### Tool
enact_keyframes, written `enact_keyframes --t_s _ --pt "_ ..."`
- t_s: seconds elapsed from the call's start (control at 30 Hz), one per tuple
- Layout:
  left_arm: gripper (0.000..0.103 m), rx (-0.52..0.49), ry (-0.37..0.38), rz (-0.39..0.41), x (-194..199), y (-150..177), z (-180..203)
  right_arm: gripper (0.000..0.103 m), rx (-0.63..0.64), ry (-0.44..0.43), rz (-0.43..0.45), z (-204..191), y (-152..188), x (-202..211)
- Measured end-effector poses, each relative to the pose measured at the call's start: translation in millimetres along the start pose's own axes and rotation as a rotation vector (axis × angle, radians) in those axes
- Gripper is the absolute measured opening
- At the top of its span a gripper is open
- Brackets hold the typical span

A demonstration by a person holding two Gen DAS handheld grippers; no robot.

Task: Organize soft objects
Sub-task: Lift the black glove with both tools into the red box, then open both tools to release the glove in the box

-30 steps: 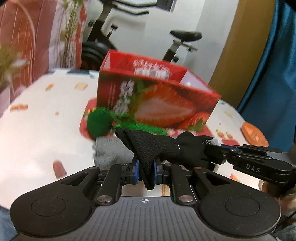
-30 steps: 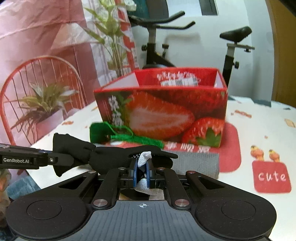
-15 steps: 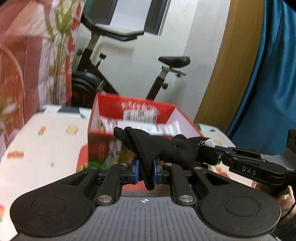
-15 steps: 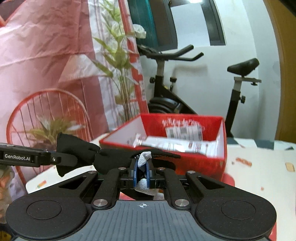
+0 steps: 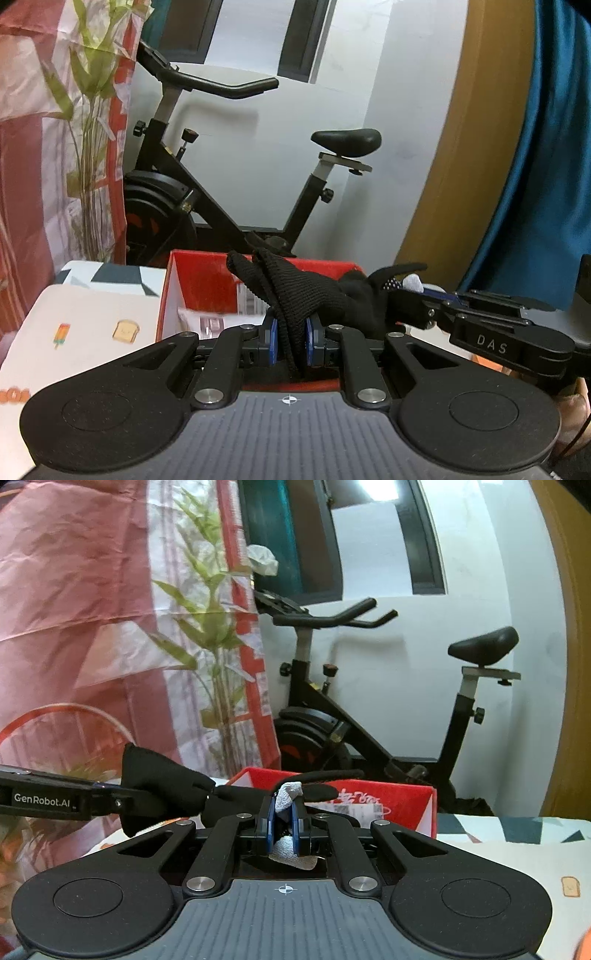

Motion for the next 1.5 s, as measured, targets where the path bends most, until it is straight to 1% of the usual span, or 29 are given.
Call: enact_keyframes --t_s 0.13,0.23,0.4,0.53,0.67,0.73,0.83,0.87,0.9,0.97,1.0,1.03,1.07,1.2,1.27,1.33,1.37,1.4,1.47,1.5 --pt "0.015 0.015 -0.011 -0.009 -23 -15 -17 0.008 -0.012 0.015 -0.045 8 -14 -38" --pt "0.015 0.012 -0.043 -0.023 -46 -21 -31 0.008 -0.015 0.018 -0.088 10 -21 -69" --pt "0.015 0.088 -0.066 -0.069 -82 -24 -64 0.008 -0.043 0.049 -0.196 7 -21 -128" --pt "0.015 0.113 -0.091 -0.109 -102 -25 -85 0.008 -0.024 0.072 -0.263 0 -21 -168" --pt "0.016 0.139 -0.097 -0.149 -118 -24 -99 0.008 -0.068 0.087 -0.357 2 -17 -195" --pt "0.016 0.162 -0.087 -0.157 -123 -24 -105 0.008 -0.087 0.099 -0.391 5 -14 -204" --pt "0.018 0.158 -0.073 -0.162 -128 -24 -107 0.009 -0.121 0.13 -0.425 12 -11 -214" --pt "0.019 0.153 -0.068 -0.163 -128 -24 -107 0.01 -0.127 0.139 -0.43 14 -10 -215" --pt "0.021 0.148 -0.065 -0.164 -129 -25 -106 0.014 -0.127 0.152 -0.433 15 -10 -216" --pt "0.026 0.138 -0.071 -0.162 -131 -27 -105 0.019 -0.114 0.177 -0.423 17 -10 -215" --pt "0.031 0.134 -0.08 -0.156 -130 -28 -105 0.022 -0.108 0.186 -0.414 17 -11 -213" --pt "0.035 0.129 -0.086 -0.149 -129 -29 -104 0.022 -0.103 0.194 -0.406 18 -12 -210" --pt "0.036 0.125 -0.092 -0.144 -127 -30 -104 0.022 -0.096 0.199 -0.399 19 -13 -207" --pt "0.037 0.091 -0.111 -0.136 -118 -32 -97 0.025 -0.085 0.194 -0.365 22 -20 -190" --pt "0.04 0.066 -0.12 -0.126 -108 -33 -92 0.026 -0.08 0.188 -0.346 22 -21 -178" --pt "0.047 0.039 -0.13 -0.111 -96 -34 -86 0.029 -0.074 0.18 -0.323 20 -22 -165" --pt "0.049 0.026 -0.134 -0.103 -90 -34 -83 0.03 -0.069 0.174 -0.31 19 -22 -157" --pt "0.051 0.013 -0.137 -0.095 -82 -34 -79 0.031 -0.066 0.169 -0.297 18 -23 -149" --pt "0.053 -0.002 -0.14 -0.082 -70 -33 -72 0.036 -0.061 0.157 -0.267 15 -22 -132" --pt "0.054 -0.007 -0.139 -0.075 -64 -32 -68 0.04 -0.06 0.153 -0.251 14 -21 -123"
Point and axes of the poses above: each gripper's, at about its wrist camera, not at the fingertips, and x roughly against the way its jaws point, z to its right, y to its underside, the point moved 3 cm from there along -x, roughly the way its jaws point, and after that the axes turned 15 degrees about y, right-handed, at the moved point
